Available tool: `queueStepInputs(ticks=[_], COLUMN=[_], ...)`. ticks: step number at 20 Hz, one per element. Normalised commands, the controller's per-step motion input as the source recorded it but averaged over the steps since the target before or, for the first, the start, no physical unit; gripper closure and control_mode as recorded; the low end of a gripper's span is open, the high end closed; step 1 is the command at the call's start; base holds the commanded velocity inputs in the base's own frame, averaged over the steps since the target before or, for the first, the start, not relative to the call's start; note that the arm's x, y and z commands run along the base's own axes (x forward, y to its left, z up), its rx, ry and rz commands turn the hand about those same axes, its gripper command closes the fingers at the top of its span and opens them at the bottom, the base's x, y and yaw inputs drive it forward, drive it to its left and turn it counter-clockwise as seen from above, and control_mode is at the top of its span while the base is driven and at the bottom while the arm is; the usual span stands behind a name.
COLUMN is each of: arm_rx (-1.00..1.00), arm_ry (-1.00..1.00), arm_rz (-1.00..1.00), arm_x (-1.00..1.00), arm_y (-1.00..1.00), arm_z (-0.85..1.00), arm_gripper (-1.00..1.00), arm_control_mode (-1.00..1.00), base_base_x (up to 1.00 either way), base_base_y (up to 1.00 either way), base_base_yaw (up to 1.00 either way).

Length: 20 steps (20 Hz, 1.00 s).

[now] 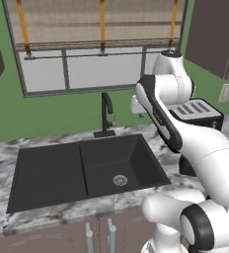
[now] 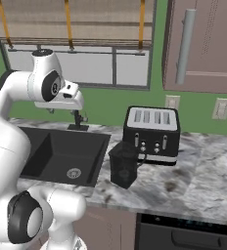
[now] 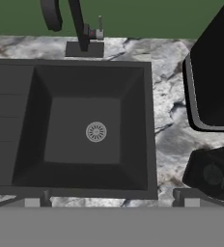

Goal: Turn on the sink faucet and place the jug under the water for a few seconds to fill it up.

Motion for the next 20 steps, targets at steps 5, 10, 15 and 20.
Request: queueStepInputs(ticks=[5, 10, 15, 20], arm_rx=[0.00, 0.00, 0.00, 0.00], arm_ry=[0.00, 0.00, 0.00, -0.31], arm_rz=[0.00, 0.00, 0.00, 0.05], arm_x=[0.00, 0.00, 0.00, 0.12], arm_y=[0.00, 0.00, 0.00, -0.13], arm_z=[0.00, 0.00, 0.00, -0.38], arm_gripper=[-1.00, -1.00, -1.00, -1.00], arm_control_mode=[1.00, 1.00, 1.00, -1.00], base_base_x=[0.05, 0.05, 0.00, 0.00], base_base_y=[-0.02, 0.00, 0.00, 0.00], base_base_yaw=[0.00, 0.00, 0.00, 0.00])
